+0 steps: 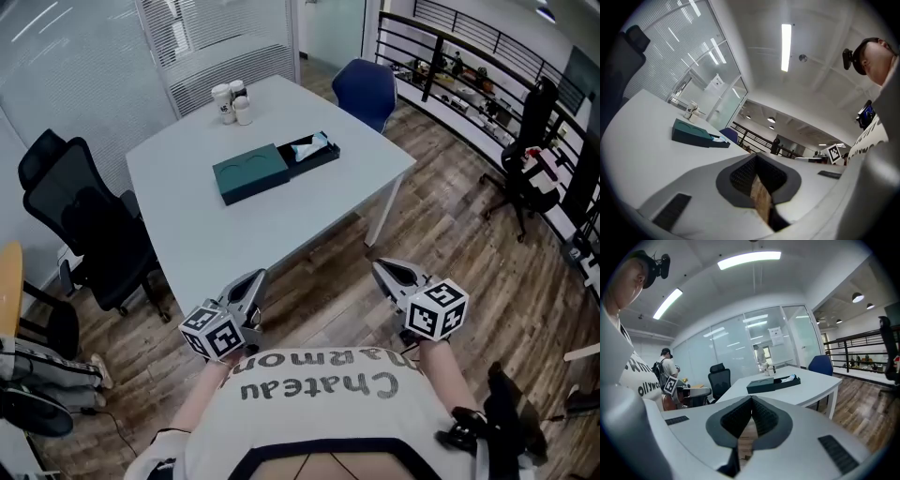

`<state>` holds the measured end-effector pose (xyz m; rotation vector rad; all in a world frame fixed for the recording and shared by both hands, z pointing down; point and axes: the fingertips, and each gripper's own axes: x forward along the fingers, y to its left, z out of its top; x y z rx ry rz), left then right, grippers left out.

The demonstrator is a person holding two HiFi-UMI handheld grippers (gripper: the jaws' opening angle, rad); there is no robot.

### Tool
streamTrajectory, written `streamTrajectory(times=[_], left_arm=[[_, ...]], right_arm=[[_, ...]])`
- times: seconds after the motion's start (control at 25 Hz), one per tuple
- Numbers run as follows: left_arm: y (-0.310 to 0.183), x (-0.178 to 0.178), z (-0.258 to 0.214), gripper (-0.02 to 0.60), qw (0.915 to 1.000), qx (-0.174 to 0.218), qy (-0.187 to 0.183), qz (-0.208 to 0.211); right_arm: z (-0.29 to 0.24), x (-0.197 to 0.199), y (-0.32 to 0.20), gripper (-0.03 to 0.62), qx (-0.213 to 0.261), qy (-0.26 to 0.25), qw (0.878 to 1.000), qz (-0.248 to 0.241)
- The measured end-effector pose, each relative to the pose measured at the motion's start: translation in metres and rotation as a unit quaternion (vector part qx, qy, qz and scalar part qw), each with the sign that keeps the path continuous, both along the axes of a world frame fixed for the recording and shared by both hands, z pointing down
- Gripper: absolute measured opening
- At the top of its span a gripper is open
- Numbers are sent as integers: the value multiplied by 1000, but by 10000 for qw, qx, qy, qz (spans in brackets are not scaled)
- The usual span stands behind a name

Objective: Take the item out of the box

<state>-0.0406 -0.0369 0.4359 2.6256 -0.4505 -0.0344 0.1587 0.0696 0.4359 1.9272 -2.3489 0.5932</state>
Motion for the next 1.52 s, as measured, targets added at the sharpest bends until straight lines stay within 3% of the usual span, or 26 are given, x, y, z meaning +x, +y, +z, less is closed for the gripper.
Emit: streamTrajectory(times=[0.28, 0.4, 0.6, 0.76, 0.96, 1.52], left_arm=[[-16, -21, 2, -6, 9994, 110, -340, 3], [-29, -21, 2, -6, 9993, 99, -348, 97], [-57, -4, 5, -6, 9975, -35, -291, 643], [-94, 1, -3, -6, 9950, 96, -338, 930], [-132, 9, -21, -6, 9932, 207, -147, 1139], [-191, 15, -10, -6, 9911, 167, -17, 1322]], right_arm=[[15, -11, -31, 0, -30, -484, 9988, -44], [17, -16, -45, 0, -75, -475, 9988, -23], [10, 2, -67, 0, 26, -636, 9964, 556], [-4, 5, -90, 0, 269, -987, 9904, 935], [-15, 3, -114, 0, 342, -925, 9879, 1195], [7, -14, -158, 0, -89, -515, 9915, 1195]])
